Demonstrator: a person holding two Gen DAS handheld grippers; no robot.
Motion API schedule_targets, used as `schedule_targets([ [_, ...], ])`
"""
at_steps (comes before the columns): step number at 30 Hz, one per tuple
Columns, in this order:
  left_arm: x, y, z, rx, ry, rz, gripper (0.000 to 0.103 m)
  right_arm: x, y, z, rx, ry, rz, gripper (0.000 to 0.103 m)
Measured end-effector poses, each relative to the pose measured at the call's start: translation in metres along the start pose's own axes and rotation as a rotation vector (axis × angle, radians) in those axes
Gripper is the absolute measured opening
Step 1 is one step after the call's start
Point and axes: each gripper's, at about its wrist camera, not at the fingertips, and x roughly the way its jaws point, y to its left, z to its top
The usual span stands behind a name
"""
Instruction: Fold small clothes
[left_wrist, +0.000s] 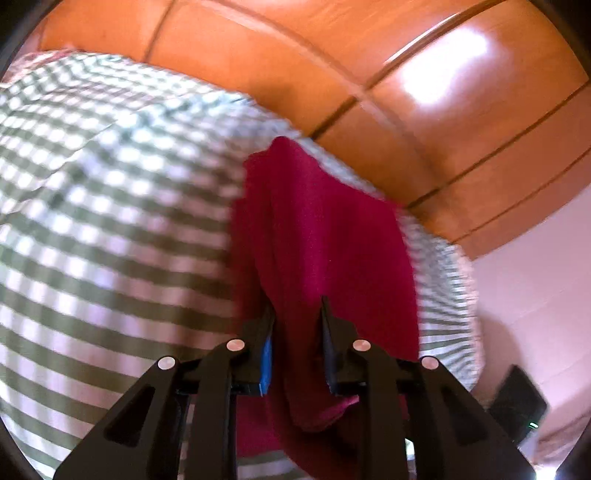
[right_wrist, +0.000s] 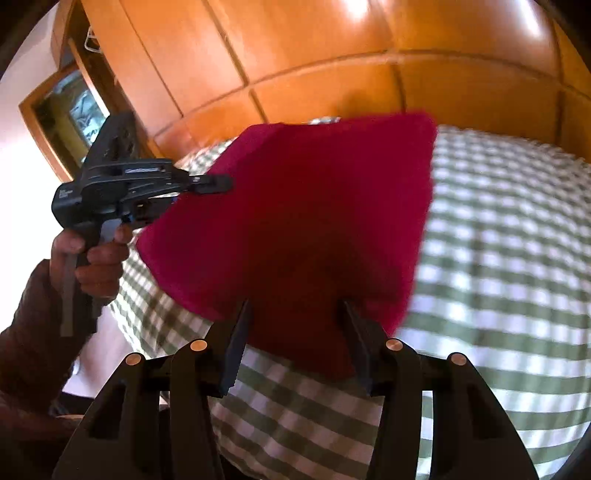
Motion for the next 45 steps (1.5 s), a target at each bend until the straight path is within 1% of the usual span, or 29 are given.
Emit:
schedule_targets([
  [1,0.004,0.003,-0.003,-0.007,0.019,0.036,0.029,0.008,0.004,-0.002,-0.023,0.004,-0.025,0.05],
  [2,0.01,0.008,-0.006,-0.022,0.029,0.076,0.038,0.016,0.007,-0.005,-0.042,0.003,-0.065,0.05],
  [5,0.001,0.004,-0.012,-0.016,-0.018,0.097,0.04,0.016,0.008,-0.005,-0.065,-0.001,-0.096,0.05],
  [7,-0.018,-0.009,-0.016,0.019,-0.092,0.149,0.039,0.012,0.005,-0.005,-0.07,0.009,-0.103,0.05],
  [8,-0.025,-0.015,-0.018,0.033,-0.121,0.158,0.039,0.009,0.003,-0.005,-0.069,0.018,-0.1,0.05],
  [10,-0.042,-0.028,-0.024,0.076,-0.19,0.158,0.039,0.0,-0.002,-0.003,-0.07,0.026,-0.07,0.05],
  [13,-0.053,-0.051,-0.037,0.176,-0.24,0.185,0.039,-0.019,-0.01,0.006,-0.033,-0.005,-0.064,0.05],
  [14,-0.053,-0.055,-0.039,0.192,-0.243,0.188,0.039,-0.026,-0.016,0.016,-0.008,-0.036,-0.068,0.05],
  [16,-0.044,-0.066,-0.044,0.233,-0.242,0.2,0.039,-0.029,-0.024,0.03,0.024,-0.064,-0.071,0.05],
  [19,-0.03,-0.072,-0.047,0.252,-0.216,0.238,0.039,-0.018,-0.033,0.059,0.029,-0.084,-0.121,0.05],
  [23,-0.021,-0.072,-0.052,0.272,-0.218,0.293,0.041,0.016,-0.041,0.101,0.025,-0.072,-0.171,0.05],
  [26,-0.011,-0.073,-0.056,0.288,-0.204,0.316,0.041,0.044,-0.048,0.118,0.012,-0.031,-0.209,0.05],
  [27,-0.009,-0.072,-0.057,0.293,-0.199,0.322,0.041,0.056,-0.051,0.12,0.006,-0.001,-0.222,0.05],
  [28,-0.007,-0.071,-0.058,0.297,-0.197,0.328,0.041,0.072,-0.054,0.119,-0.001,0.049,-0.238,0.05],
  [29,-0.005,-0.07,-0.06,0.296,-0.193,0.333,0.041,0.08,-0.054,0.116,-0.017,0.064,-0.253,0.05],
  [31,-0.005,-0.068,-0.062,0.292,-0.195,0.333,0.041,0.084,-0.049,0.111,-0.055,0.038,-0.279,0.05],
  [34,-0.006,-0.067,-0.062,0.29,-0.199,0.329,0.041,0.079,-0.05,0.108,-0.038,0.019,-0.265,0.051],
  [36,-0.008,-0.068,-0.063,0.29,-0.205,0.331,0.044,0.075,-0.051,0.107,-0.032,0.006,-0.258,0.051],
  [38,-0.01,-0.067,-0.064,0.284,-0.217,0.336,0.056,0.067,-0.051,0.107,-0.021,-0.012,-0.243,0.064],
  [39,-0.013,-0.067,-0.065,0.281,-0.225,0.335,0.057,0.062,-0.05,0.107,-0.009,-0.025,-0.226,0.073],
  [40,-0.014,-0.066,-0.065,0.279,-0.227,0.333,0.057,0.059,-0.048,0.107,-0.003,-0.034,-0.222,0.078],
  [45,-0.02,-0.062,-0.067,0.266,-0.234,0.342,0.061,0.043,-0.047,0.096,0.028,-0.05,-0.218,0.078],
])
